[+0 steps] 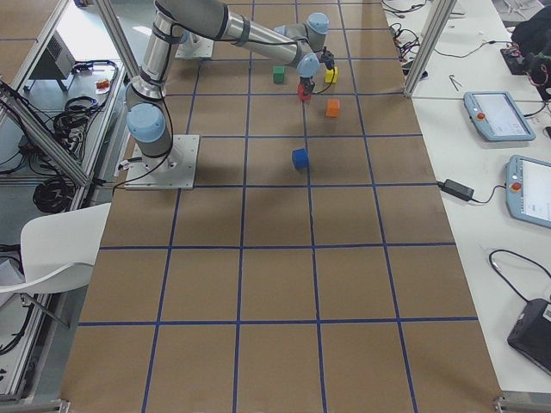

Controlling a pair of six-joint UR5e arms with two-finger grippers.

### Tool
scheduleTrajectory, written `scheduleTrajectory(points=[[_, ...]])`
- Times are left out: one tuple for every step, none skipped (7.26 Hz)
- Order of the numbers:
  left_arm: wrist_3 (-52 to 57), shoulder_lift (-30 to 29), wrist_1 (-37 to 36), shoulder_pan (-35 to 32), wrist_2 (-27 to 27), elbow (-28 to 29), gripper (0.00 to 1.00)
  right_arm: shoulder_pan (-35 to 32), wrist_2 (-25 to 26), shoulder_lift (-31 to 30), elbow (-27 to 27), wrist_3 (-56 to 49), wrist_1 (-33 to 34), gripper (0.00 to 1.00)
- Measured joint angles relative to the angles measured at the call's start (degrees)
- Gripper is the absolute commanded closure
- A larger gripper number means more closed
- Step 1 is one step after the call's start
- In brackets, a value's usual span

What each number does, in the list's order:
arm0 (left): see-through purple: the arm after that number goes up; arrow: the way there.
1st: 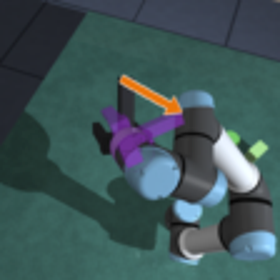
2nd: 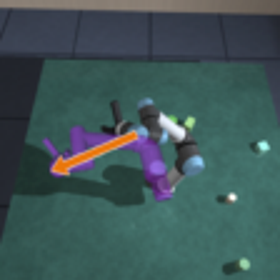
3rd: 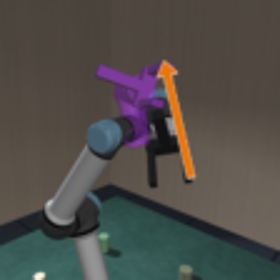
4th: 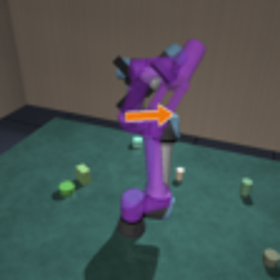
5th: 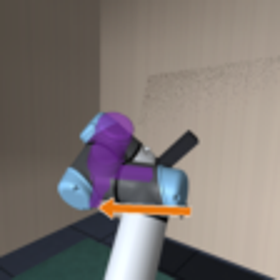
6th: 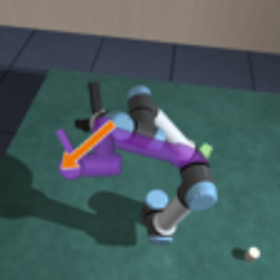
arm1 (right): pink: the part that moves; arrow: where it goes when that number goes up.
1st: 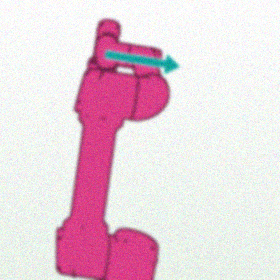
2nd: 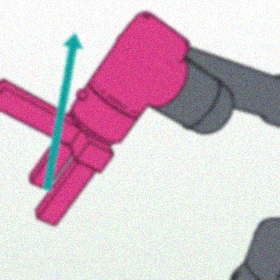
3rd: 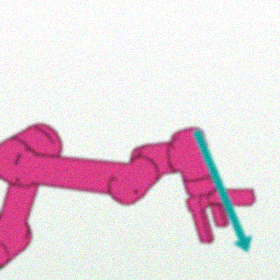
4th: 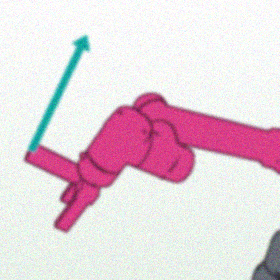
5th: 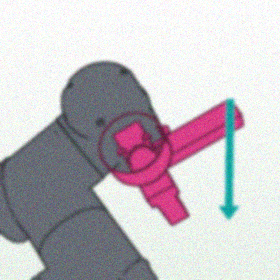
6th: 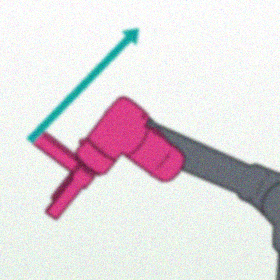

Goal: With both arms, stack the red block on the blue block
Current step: 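Close the right gripper on the red cube and lift it, then carry the red cube with the right gripper above the blue cube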

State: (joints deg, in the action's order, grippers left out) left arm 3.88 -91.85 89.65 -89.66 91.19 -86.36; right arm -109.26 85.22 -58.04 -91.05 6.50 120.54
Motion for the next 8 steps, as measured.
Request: scheduleTrajectory(points=[[-0.02, 0.02, -0.12, 0.01, 0.00, -0.04, 0.00, -0.19, 0.04, -1.32, 0.14, 0.07, -0.91, 1.00], [-0.04, 0.04, -0.25, 0.04, -0.02, -0.04, 0.00, 0.08, 0.25, -3.58, 0.79, 0.14, -3.62, 1.00], [-0.08, 0.04, -0.31, 0.07, -0.04, -0.04, 0.00, 1.28, 0.59, -5.87, 2.40, 0.15, -8.11, 1.00], [-0.09, 0.05, -0.34, 0.07, -0.03, -0.10, 0.00, 3.66, 0.79, -7.82, 4.71, -0.01, -13.68, 1.00], [-0.10, 0.07, -0.35, 0.05, -0.01, -0.13, 0.00, 7.37, 0.83, -9.68, 6.65, -0.46, -18.84, 1.00], [-0.10, 0.07, -0.35, 0.02, -0.02, -0.13, 0.00, 11.80, 0.77, -11.53, 7.55, -1.97, -22.24, 1.00], [-0.10, 0.04, -0.35, 0.02, -0.04, -0.13, 0.00, 16.28, 0.77, -13.06, 7.76, -5.16, -24.27, 1.00], [-0.10, 0.03, -0.35, 0.03, -0.03, -0.13, 0.00, 20.02, 0.97, -13.94, 7.69, -8.17, -25.50, 1.00]])
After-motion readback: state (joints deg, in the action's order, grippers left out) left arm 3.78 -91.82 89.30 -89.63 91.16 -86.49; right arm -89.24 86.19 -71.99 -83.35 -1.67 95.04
